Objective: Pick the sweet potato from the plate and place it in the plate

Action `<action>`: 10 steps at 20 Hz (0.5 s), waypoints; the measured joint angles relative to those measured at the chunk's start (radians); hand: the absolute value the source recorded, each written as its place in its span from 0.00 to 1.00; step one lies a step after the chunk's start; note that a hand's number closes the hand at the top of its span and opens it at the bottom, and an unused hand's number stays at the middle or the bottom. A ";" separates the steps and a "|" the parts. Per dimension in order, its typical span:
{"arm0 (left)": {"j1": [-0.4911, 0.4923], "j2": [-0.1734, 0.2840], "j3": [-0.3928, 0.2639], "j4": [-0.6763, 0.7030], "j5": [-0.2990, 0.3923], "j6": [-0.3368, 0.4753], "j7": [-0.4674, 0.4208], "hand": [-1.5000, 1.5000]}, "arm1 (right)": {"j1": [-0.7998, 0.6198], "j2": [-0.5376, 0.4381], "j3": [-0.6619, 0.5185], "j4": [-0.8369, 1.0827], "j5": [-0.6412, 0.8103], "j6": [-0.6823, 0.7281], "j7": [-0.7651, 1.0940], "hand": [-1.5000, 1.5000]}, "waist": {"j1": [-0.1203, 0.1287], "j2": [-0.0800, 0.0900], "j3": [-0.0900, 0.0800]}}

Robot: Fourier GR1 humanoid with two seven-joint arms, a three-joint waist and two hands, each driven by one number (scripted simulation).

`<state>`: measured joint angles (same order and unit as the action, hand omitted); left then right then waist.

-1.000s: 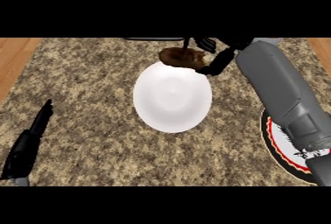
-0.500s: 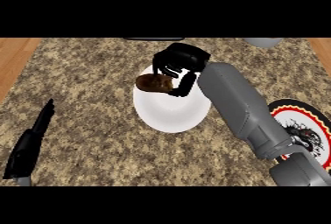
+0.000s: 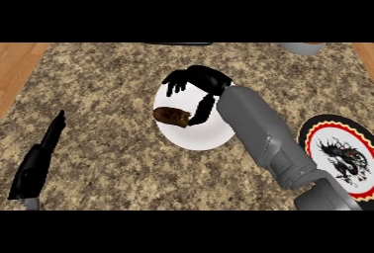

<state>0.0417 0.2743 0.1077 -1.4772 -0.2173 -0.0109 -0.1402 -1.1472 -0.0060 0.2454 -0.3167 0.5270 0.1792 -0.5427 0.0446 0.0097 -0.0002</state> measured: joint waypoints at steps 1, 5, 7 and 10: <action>-0.008 -0.005 -0.003 0.001 -0.005 0.003 0.009 0.50 | 0.004 0.001 -0.003 0.000 -0.015 -0.004 -0.004 0.00 | -0.001 0.000 0.000; -0.008 -0.013 -0.008 0.003 -0.011 0.005 0.004 0.50 | -0.003 0.004 -0.061 0.003 -0.112 -0.009 -0.007 0.00 | 0.006 0.002 0.000; -0.001 -0.005 -0.001 -0.009 -0.004 -0.003 0.012 0.50 | -0.019 0.002 -0.119 0.008 -0.163 -0.007 0.000 0.00 | 0.001 0.001 0.001; 0.001 -0.005 0.002 -0.020 -0.003 -0.004 0.018 0.50 | -0.022 -0.025 -0.192 0.033 -0.218 -0.023 -0.003 0.00 | -0.001 0.003 0.001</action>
<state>0.0429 0.2693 0.1092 -1.4969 -0.2204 -0.0147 -0.1220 -1.1696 -0.0307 0.0539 -0.2841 0.3095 0.1559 -0.5453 0.0438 0.0132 0.0005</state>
